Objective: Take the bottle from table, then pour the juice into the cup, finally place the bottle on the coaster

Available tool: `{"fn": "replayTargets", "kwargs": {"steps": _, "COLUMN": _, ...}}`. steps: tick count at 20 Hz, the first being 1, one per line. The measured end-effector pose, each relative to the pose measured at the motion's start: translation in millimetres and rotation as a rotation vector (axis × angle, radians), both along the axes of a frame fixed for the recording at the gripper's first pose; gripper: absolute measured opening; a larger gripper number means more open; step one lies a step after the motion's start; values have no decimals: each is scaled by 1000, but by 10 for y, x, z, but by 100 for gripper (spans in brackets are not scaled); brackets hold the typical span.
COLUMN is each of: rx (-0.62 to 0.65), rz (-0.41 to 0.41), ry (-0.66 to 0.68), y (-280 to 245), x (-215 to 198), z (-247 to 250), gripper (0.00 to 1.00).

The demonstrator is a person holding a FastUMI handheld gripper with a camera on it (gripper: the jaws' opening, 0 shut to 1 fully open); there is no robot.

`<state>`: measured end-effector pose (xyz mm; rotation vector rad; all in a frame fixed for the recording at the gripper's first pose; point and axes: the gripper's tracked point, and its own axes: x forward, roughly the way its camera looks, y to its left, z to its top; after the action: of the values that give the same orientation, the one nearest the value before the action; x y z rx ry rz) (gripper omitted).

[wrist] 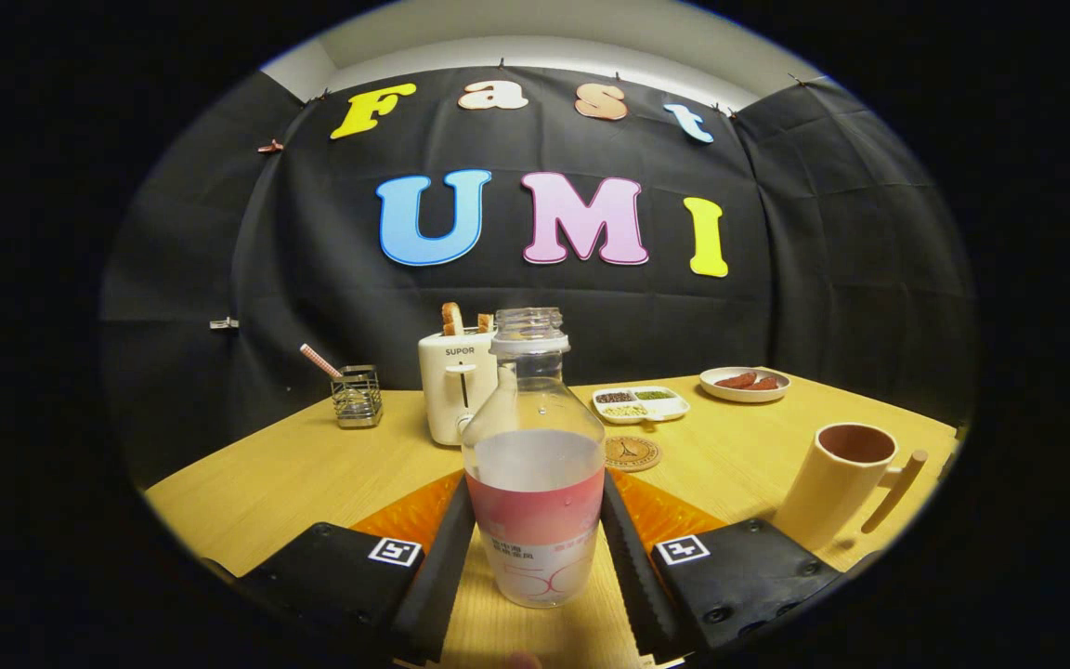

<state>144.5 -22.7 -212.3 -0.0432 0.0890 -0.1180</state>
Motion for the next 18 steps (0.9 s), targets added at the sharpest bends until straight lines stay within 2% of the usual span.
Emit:
{"fn": "replayTargets", "kwargs": {"steps": 7, "rx": 17, "rz": 8, "ry": -31, "y": -76, "x": -221, "z": 648, "gripper": 76}}
{"fn": "replayTargets", "kwargs": {"steps": 10, "rx": 62, "rz": 8, "ry": -34, "y": -177, "x": -365, "z": 818, "gripper": 76}}
{"fn": "replayTargets", "kwargs": {"steps": 15, "rx": 109, "rz": 3, "ry": -19, "y": -393, "x": -550, "z": 945, "gripper": 76}}
{"fn": "replayTargets", "kwargs": {"steps": 18, "rx": 197, "rz": 1, "ry": 23, "y": -471, "x": -602, "z": 845, "gripper": 76}}
